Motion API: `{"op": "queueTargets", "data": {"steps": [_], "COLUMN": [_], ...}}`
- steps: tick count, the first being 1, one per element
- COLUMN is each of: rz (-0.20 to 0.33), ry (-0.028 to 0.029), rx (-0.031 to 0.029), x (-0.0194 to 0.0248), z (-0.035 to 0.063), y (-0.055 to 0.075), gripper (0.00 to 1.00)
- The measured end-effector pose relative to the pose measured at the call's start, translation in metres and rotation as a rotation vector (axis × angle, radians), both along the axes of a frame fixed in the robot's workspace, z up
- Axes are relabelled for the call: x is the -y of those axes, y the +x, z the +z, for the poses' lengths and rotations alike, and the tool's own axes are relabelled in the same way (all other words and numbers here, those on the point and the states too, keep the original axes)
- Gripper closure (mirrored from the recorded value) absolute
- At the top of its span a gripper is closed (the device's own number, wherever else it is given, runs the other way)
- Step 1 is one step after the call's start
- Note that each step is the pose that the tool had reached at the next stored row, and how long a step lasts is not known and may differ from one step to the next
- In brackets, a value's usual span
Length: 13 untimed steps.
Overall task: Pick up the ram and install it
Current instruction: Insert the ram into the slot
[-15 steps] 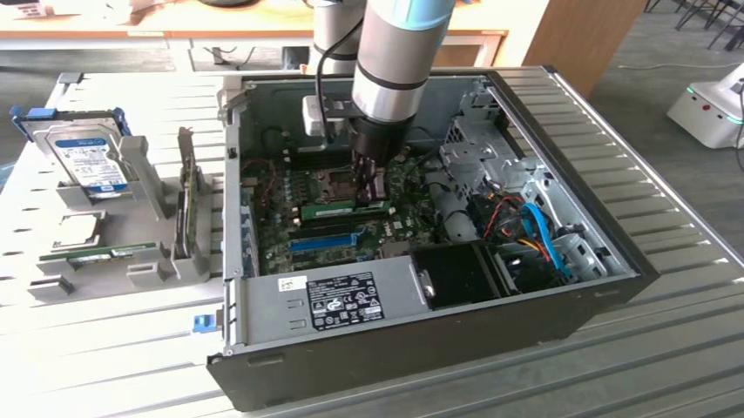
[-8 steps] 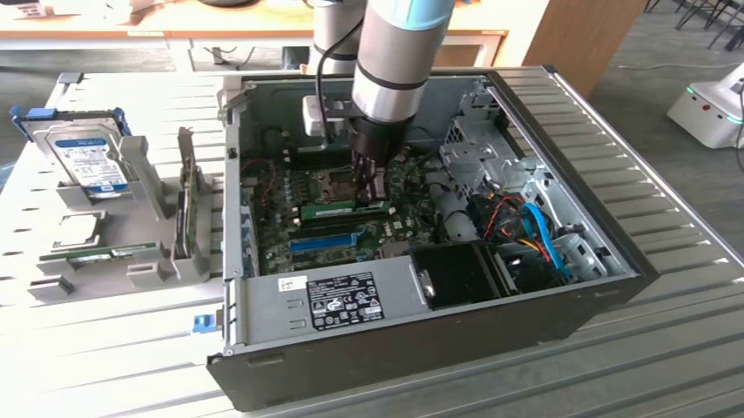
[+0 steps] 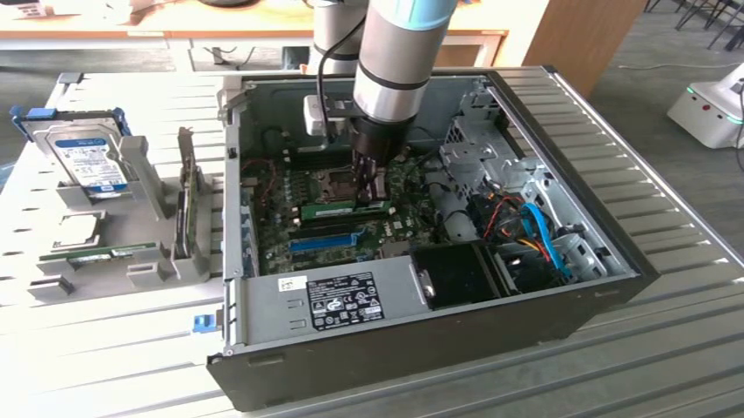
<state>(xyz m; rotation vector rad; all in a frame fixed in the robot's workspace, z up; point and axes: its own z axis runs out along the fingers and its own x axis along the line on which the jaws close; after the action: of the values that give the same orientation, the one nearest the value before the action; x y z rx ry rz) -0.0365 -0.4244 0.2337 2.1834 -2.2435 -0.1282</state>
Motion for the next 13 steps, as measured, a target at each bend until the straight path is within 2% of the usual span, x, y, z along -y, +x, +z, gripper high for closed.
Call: {"op": "queueTargets", "data": {"steps": [13], "rz": [-0.004], "ry": [0.0001], "rx": [0.0], "x": [-0.0007], "z": [-0.0007], "y": [0.0], "gripper": [0.88]}}
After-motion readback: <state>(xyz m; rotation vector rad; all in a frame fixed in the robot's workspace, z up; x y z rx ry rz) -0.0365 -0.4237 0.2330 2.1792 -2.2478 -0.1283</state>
